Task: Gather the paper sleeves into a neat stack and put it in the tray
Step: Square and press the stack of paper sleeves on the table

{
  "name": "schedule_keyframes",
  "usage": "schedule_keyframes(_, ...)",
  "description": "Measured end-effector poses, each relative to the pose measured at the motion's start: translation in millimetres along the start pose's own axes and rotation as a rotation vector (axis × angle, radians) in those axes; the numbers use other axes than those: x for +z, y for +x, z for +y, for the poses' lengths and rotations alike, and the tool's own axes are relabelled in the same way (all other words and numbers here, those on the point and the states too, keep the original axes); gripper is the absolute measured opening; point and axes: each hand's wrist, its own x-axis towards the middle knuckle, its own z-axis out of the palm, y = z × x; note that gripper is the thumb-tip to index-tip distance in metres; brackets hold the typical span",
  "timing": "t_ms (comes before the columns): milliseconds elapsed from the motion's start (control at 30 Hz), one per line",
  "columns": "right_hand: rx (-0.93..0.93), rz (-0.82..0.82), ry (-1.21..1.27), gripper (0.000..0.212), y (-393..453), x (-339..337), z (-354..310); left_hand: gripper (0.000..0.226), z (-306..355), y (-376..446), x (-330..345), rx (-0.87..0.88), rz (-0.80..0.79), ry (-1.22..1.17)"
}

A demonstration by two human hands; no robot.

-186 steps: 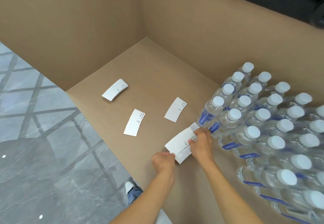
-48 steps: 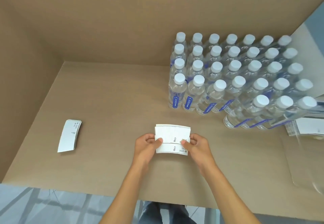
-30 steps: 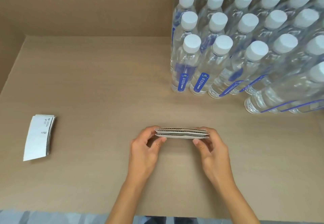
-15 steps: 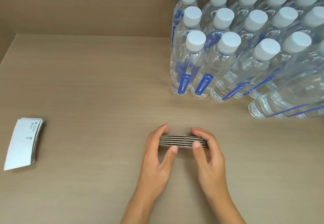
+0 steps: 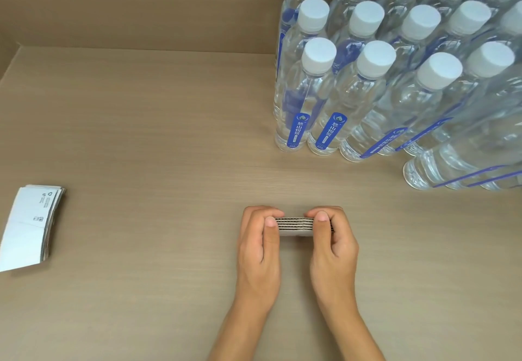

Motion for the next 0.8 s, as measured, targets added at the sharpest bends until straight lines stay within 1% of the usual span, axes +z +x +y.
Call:
schedule_keyframes(133,-0.017,-0.001,0.007,0.024,-1.2,-1.0,0.6,0.028,-1.3,0.1,-0.1,-0.001,-0.012,-0.009)
schedule_keyframes(233,-0.018,-0.034,-0.028,0.025,-1.0,-2.1,3.1,0.024,-3.0,1.1,-3.5,0.021,-0.073,0.033)
schedule_keyframes(300,-0.020,-0.068,-0.052,0.025,-0.9,-4.4,3.8,0.026,-4.3,1.4,-8.0,0.023,-0.126,0.056)
schedule_keyframes(400,-0.029,-0.155,-0.083,0.018,1.3,-11.6,4.8,0.018,-8.7,4.1,-13.3,0.037,-0.192,0.084)
schedule_keyframes(467,-0.025,-0.240,-0.109,0.013,3.3,-18.9,5.4,0.021,-9.2,5.5,-13.9,0.062,-0.209,0.123)
schedule_keyframes(533,-0.018,-0.326,-0.133,0.016,6.4,-25.7,4.7,0.027,-7.2,6.9,-12.8,0.060,-0.193,0.148)
schedule_keyframes(567,-0.014,-0.356,-0.150,0.021,7.8,-27.7,3.3,0.028,-5.0,7.9,-11.7,0.051,-0.183,0.155)
schedule_keyframes(633,-0.007,-0.358,-0.175,0.034,9.1,-28.5,-0.1,0.031,0.0,9.1,-9.6,0.030,-0.168,0.161)
schedule_keyframes(700,0.041,-0.316,-0.162,0.041,9.7,-27.4,-8.6,0.036,8.8,10.3,-10.3,-0.015,-0.146,0.150)
schedule_keyframes(800,0.181,-0.234,-0.029,0.045,13.9,-29.2,-22.5,0.051,24.0,9.2,-14.7,-0.200,-0.071,0.059)
